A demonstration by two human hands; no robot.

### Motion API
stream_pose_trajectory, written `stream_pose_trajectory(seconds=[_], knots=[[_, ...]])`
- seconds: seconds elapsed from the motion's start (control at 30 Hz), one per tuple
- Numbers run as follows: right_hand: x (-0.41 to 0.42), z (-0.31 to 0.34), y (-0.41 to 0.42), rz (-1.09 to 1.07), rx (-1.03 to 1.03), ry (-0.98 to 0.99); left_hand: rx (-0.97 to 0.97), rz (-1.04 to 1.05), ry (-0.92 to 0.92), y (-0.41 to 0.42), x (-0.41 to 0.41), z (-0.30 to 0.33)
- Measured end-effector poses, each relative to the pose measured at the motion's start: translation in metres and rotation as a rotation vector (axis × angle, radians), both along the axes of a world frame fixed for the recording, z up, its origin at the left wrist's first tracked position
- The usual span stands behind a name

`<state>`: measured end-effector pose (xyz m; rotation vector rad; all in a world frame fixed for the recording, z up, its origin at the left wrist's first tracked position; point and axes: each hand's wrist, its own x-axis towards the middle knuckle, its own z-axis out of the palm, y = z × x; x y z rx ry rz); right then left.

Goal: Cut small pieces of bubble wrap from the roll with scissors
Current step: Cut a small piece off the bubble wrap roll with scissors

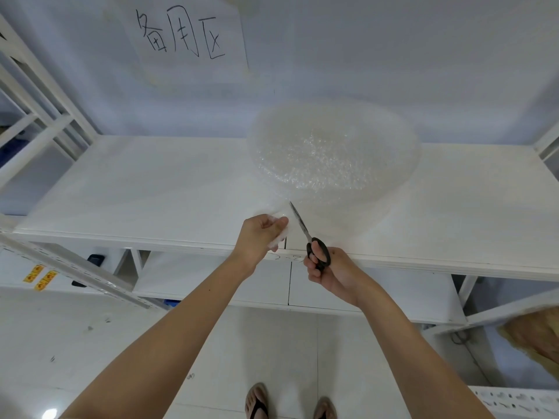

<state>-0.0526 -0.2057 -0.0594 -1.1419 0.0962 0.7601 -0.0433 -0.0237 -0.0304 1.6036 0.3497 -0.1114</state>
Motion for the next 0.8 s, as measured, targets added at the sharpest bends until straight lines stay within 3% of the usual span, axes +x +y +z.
stream_pose_trajectory(seconds=[0.4,0.5,0.8], knots=[[-0.003,0.006,0.000,0.117,0.039,0.055,-0.012,-0.056,0.013,0.009,-0.001,0.001],[-0.002,0.008,-0.001,0.111,0.025,0.039,0.053,-0.090,0.003,0.007,-0.002,0.001],[0.002,0.016,-0.005,0.059,0.027,0.012,-0.029,-0.087,-0.035,-0.001,0.000,0.002]])
